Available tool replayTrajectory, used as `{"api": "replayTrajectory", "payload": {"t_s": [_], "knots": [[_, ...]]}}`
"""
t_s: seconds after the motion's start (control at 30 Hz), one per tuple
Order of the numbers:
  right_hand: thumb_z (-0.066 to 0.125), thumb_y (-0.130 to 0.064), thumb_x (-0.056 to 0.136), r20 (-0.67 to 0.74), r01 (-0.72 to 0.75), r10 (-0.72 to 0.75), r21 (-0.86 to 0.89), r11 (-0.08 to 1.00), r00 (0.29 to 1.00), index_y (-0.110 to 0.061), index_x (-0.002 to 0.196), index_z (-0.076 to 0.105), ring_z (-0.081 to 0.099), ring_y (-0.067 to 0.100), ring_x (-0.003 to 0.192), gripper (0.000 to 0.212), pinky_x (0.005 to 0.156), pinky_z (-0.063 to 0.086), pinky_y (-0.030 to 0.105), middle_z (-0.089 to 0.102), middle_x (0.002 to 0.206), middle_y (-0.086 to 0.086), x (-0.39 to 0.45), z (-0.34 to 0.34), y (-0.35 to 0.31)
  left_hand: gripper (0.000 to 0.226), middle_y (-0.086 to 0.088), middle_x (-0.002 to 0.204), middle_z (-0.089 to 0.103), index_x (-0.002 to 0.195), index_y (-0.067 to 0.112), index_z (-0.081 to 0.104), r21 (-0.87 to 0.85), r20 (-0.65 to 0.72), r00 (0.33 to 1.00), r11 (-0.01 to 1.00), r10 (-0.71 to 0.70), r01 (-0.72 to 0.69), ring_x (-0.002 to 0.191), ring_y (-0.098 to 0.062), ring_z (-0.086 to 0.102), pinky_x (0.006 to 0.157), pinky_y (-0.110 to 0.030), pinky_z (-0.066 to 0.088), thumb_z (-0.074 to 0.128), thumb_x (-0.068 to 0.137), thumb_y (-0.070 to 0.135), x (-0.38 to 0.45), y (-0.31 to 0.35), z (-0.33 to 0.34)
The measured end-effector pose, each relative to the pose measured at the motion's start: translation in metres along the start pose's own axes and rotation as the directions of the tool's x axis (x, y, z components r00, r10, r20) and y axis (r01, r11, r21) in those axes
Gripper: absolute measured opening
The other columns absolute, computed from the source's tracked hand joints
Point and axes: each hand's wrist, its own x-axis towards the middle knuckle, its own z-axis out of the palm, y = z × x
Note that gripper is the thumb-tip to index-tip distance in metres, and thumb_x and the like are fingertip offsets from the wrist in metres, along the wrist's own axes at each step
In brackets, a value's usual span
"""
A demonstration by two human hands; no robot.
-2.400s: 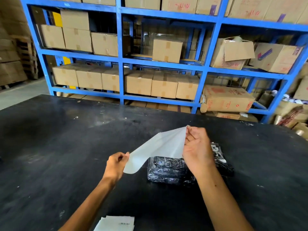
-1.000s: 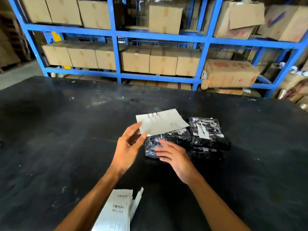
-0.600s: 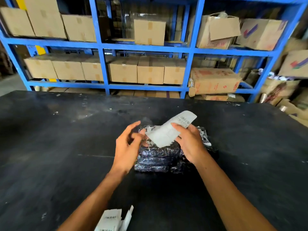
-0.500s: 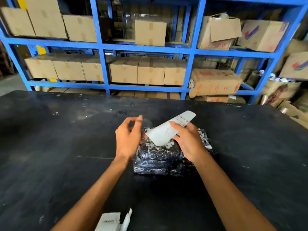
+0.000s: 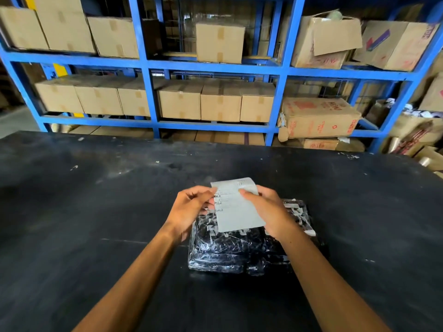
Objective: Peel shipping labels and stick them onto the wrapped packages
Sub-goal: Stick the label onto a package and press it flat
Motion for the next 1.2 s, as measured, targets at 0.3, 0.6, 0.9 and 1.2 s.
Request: {"api": "replayTrajectory", "payload": {"t_s": [0.3, 0.6, 0.9, 1.2], "knots": [[0.069, -0.006, 0.082, -0.105, -0.074, 0.048, -0.267, 0.961, 0.993, -0.002, 0.101, 0.067, 0.063, 0.013, 0.071, 0.019, 0.048, 0.046, 0.013, 0.067, 0.089, 0.006, 0.027, 0.003, 0.032, 0.004, 0.003, 0.066, 0.065, 0.088, 0.01, 0.066, 0.269, -0.045, 0.996, 0.96, -0.074, 0.083, 0.049, -0.003, 0.056, 0.049, -0.014, 0.045, 0.068, 0.084, 0.01, 0.027, -0.034, 0.0], [0.07, -0.011, 0.079, -0.098, 0.004, -0.073, -0.569, 0.823, 0.993, -0.009, 0.101, 0.062, 0.064, 0.022, 0.082, 0.023, 0.07, 0.053, 0.035, 0.068, 0.092, 0.005, 0.035, 0.006, 0.05, 0.022, -0.014, 0.083, 0.069, 0.102, 0.002, 0.066, 0.522, -0.115, 0.991, 0.853, 0.076, -0.005, 0.063, -0.015, 0.063, 0.052, -0.012, 0.052, 0.071, 0.082, 0.01, 0.038, -0.055, 0.005], [0.059, -0.052, 0.082, 0.004, 0.067, -0.142, -0.894, 0.442, 0.99, -0.015, 0.138, 0.037, 0.043, 0.025, 0.126, 0.071, 0.095, 0.04, 0.037, 0.045, 0.136, 0.006, 0.029, -0.012, 0.05, 0.036, -0.013, 0.114, 0.066, 0.12, 0.011, 0.059, 0.813, -0.073, 0.985, 0.581, 0.155, -0.031, 0.097, -0.029, 0.064, 0.085, -0.04, 0.054, 0.063, 0.086, 0.022, 0.033, -0.052, 0.01], [0.003, -0.081, 0.073, 0.383, 0.383, -0.007, -0.921, 0.068, 0.924, -0.03, 0.15, -0.012, -0.028, 0.02, 0.143, 0.093, 0.114, -0.021, 0.05, -0.019, 0.159, 0.011, 0.024, -0.029, 0.074, 0.088, 0.004, 0.151, -0.027, 0.148, 0.035, -0.006, 0.935, 0.298, 0.955, 0.206, -0.012, -0.289, 0.141, -0.017, -0.03, 0.116, -0.04, -0.016, -0.003, 0.07, 0.077, 0.026, -0.083, -0.001]]}}
